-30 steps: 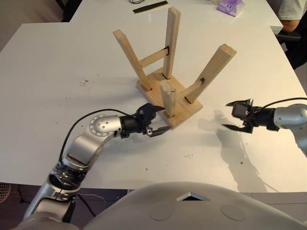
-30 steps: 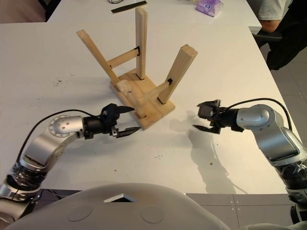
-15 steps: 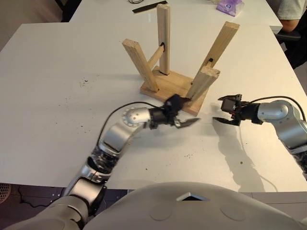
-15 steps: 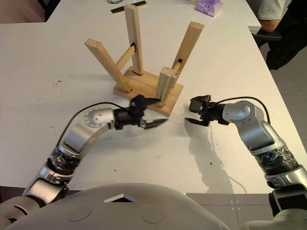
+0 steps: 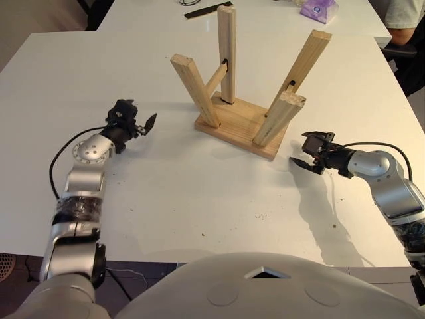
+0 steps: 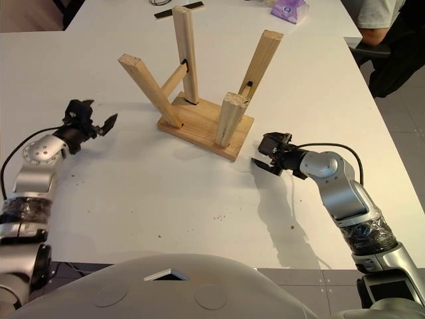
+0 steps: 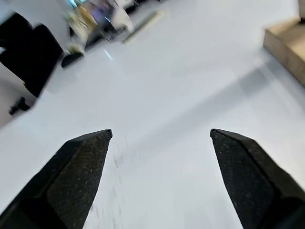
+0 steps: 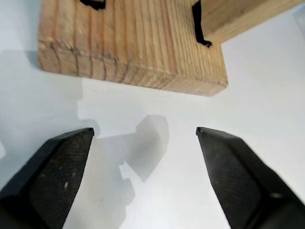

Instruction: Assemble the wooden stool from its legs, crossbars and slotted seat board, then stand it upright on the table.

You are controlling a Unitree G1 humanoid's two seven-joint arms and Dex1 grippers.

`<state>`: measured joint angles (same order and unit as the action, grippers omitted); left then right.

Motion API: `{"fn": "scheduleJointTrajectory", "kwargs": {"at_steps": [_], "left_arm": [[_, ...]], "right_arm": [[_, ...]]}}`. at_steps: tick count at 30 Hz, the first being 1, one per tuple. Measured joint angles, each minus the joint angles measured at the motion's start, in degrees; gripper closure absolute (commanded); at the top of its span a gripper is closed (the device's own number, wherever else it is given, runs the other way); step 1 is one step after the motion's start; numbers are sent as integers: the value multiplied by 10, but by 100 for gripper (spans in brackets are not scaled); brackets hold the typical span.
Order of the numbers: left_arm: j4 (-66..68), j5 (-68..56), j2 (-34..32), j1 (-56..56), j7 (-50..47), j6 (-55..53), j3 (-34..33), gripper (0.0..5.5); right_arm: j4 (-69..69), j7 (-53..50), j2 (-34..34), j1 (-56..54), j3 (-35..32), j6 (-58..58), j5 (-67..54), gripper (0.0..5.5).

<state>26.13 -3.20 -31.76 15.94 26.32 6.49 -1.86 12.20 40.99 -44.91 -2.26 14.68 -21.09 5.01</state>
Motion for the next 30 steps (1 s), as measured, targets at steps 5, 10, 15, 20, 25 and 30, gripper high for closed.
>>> {"fn": "scheduleJointTrajectory", "kwargs": {"at_steps": [5, 10, 15, 20, 25, 30], "left_arm": [[138, 75, 73, 54, -13, 139, 75, 166], [208, 138, 81, 93, -37, 187, 133, 166], [128, 94, 62, 49, 20, 163, 136, 166], [-92, 2, 14, -100, 80, 63, 123, 166], [-284, -62, -16, -245, 77, -57, 90, 166], [-440, -114, -18, -363, 45, -151, 44, 166]], "right_arm": [[0, 0, 19, -15, 22, 0, 10, 150], [-14, 0, 29, -34, 39, 4, 28, 150], [-10, 2, 28, -33, 34, 4, 35, 150], [3, 3, 24, -17, 9, -14, 31, 150], [60, 32, 13, 46, -34, -43, -21, 150], [137, 83, -16, 101, -87, -91, -84, 150]]}}
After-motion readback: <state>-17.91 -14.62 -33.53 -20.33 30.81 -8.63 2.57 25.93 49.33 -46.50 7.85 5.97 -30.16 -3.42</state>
